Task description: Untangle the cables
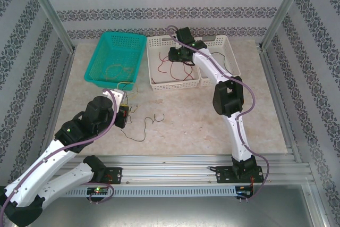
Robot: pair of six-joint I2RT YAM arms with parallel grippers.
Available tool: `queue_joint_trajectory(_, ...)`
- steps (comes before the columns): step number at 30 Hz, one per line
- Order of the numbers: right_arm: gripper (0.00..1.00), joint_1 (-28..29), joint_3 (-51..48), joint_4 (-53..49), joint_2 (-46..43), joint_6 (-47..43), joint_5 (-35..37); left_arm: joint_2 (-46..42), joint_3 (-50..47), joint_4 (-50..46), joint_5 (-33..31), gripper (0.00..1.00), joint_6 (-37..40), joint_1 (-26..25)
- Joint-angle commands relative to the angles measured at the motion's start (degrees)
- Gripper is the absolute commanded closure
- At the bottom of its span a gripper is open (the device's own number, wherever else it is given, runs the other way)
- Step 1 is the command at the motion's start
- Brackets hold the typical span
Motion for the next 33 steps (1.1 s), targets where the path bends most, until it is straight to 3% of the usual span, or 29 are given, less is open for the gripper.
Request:
queue_joint_trajectory(1, 0.72, -0.24, 2.64, -1.96, -0.83, -1.5, 1.1, -0.14, -0.49, 1.84, -0.52, 1.0, 1.34, 0.48)
queue_joint_trajectory(4, 0.72, -0.28, 3.39, -3.08, -2.07, -1.9, 1.71, -0.05, -0.54, 1.81, -0.59, 1.0, 1.34, 0.51)
queue_joint_trajectory(16, 0.52, -0.41, -3.39, 0.46, -16.73, -1.37, 0.47, 1.41, -0.7, 1.8, 0.04, 1.0, 1.26, 0.48)
queue_joint_trajectory(21, 0.49, 0.24, -19.43, 9.1, -31.1, 1.42, -7.52, 2.32, -0.49, 1.78, 1.62, 1.0, 1.26, 0.43)
queue_joint_trajectory(24, 0.47, 1.87, -35.12, 16.11, -42.31, 2.81, -11.54, 2.47, -0.32, 1.98, 4.45, 1.0, 0.95, 0.43)
queue_joint_trajectory(33, 0.41, 8.57, -78.93, 37.03, -72.6, 12.21, -16.05, 6.23, 2.64, 4.9, 21.82, 1.0, -4.12, 0.48)
